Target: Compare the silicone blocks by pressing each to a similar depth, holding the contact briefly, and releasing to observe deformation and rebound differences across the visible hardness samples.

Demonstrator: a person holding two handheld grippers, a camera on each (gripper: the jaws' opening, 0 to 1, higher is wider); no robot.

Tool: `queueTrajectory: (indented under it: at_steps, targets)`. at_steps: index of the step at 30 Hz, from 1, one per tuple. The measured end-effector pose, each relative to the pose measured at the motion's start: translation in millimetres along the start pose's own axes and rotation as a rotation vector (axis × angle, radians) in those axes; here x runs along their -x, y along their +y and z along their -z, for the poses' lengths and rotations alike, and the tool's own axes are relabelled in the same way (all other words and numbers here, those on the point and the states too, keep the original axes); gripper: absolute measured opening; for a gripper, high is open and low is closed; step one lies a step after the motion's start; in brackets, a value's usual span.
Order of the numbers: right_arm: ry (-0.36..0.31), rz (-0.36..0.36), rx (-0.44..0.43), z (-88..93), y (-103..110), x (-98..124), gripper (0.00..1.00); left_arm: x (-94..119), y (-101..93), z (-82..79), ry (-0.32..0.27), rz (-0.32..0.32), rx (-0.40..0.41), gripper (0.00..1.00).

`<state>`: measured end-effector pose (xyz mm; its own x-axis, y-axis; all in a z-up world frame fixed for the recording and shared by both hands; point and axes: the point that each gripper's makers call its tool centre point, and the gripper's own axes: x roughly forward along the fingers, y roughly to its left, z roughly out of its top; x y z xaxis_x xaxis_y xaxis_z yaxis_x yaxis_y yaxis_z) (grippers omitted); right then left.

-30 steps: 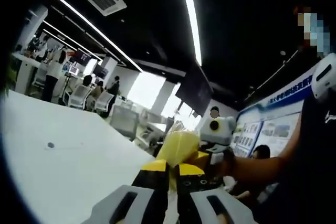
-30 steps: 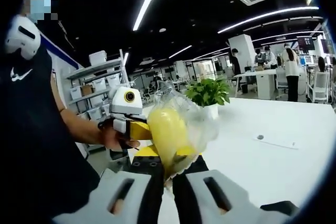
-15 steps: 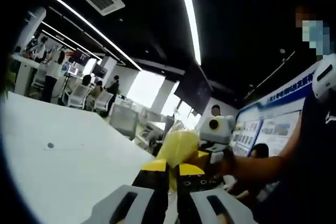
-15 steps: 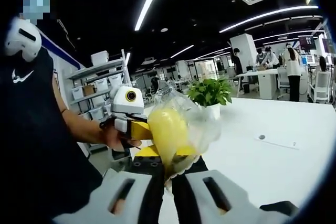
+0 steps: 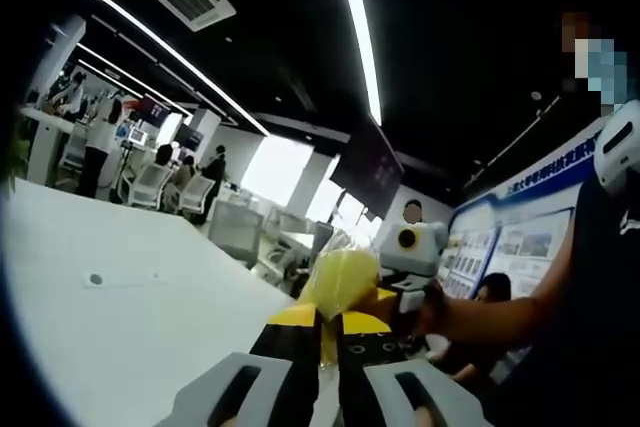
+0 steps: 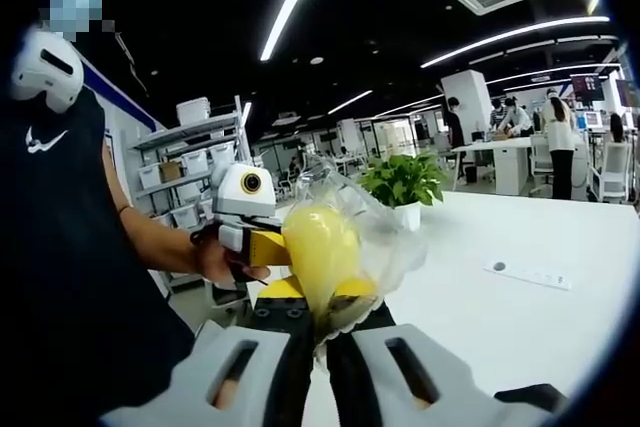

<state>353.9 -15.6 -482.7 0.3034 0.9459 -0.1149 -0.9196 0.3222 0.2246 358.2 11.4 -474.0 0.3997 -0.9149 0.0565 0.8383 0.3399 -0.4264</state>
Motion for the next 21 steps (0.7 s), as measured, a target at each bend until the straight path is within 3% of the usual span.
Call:
queueTrajectory:
  at_steps: [17,19,21]
  targets:
    - [-0.016,0.011,-0.008,-3.0,-2.0,0.2,0.0,-1.2,-0.1,-3.0,0.003,-0.017,-0.016,0.0]
    - [-0.053,0.027,0.011,-5.7,-5.0,-2.2,0.04,0.0,3.1,-7.7,-0.013,-0.02,0.036,0.0]
    - [-0.053,0.035,0.013,-4.8,-6.9,-4.4,0.08,0.3,5.0,-8.0,-0.007,-0.021,0.032,0.0]
